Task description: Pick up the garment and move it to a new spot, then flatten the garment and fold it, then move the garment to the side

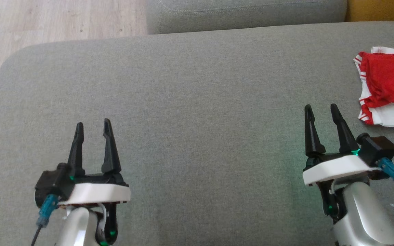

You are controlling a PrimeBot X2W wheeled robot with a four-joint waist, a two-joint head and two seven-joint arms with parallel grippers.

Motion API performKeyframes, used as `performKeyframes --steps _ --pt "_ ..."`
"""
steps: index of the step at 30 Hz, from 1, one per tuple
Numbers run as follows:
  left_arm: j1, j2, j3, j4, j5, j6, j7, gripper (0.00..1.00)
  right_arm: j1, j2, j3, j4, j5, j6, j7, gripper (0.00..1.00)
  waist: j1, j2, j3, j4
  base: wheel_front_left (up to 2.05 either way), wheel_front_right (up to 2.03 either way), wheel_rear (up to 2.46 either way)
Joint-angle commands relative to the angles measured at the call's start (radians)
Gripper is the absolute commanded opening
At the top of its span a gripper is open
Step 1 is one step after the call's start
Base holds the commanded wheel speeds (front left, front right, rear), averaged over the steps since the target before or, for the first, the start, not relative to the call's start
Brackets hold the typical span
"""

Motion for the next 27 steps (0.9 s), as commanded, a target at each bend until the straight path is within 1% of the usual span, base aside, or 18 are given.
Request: performKeyframes --steps 1,5,8,10,11,13,27 --pt "-0.019 0.006 0.036 -0.037 -0.016 -0.002 -0.005 1.00 -0.015 0.001 0.026 -0.028 -0.010 -0.002 -0.010 1.00 0.0000 0.0000 0.000 0.000 0.00 0.00 0.00" --pt "-0.016 0.006 0.043 -0.046 -0.031 -0.007 -0.005 1.00 -0.015 0.001 0.032 -0.028 -0.007 -0.002 -0.010 1.00 0.0000 0.0000 0.000 -0.002 0.00 0.00 0.00" --pt "-0.017 0.006 0.057 -0.068 -0.014 0.011 -0.005 1.00 -0.017 0.001 0.038 -0.032 -0.002 -0.002 -0.010 1.00 0.0000 0.0000 0.002 -0.004 0.00 0.00 0.00" --pt "-0.017 0.006 0.059 -0.077 -0.003 0.014 -0.005 1.00 -0.018 0.001 0.039 -0.034 -0.001 -0.002 -0.010 1.00 0.0000 0.0000 0.002 -0.005 0.00 0.00 0.00" --pt "0.001 0.000 0.024 -0.040 -0.006 0.010 0.000 0.00 0.000 0.001 0.014 0.002 0.000 0.000 0.000 0.00 0.0000 0.0000 0.002 -0.005 0.00 0.00 0.00" --pt "0.001 0.000 0.026 -0.029 -0.016 0.008 0.004 0.00 0.003 0.001 0.014 0.009 0.010 0.000 0.002 0.00 0.0000 0.0000 0.001 -0.005 0.00 0.00 0.00" --pt "0.007 0.001 0.051 -0.026 -0.161 -0.007 0.046 0.00 0.017 -0.002 -0.005 -0.008 0.171 0.000 0.041 0.00 0.0000 0.0000 -0.010 -0.002 0.00 0.00 0.00"
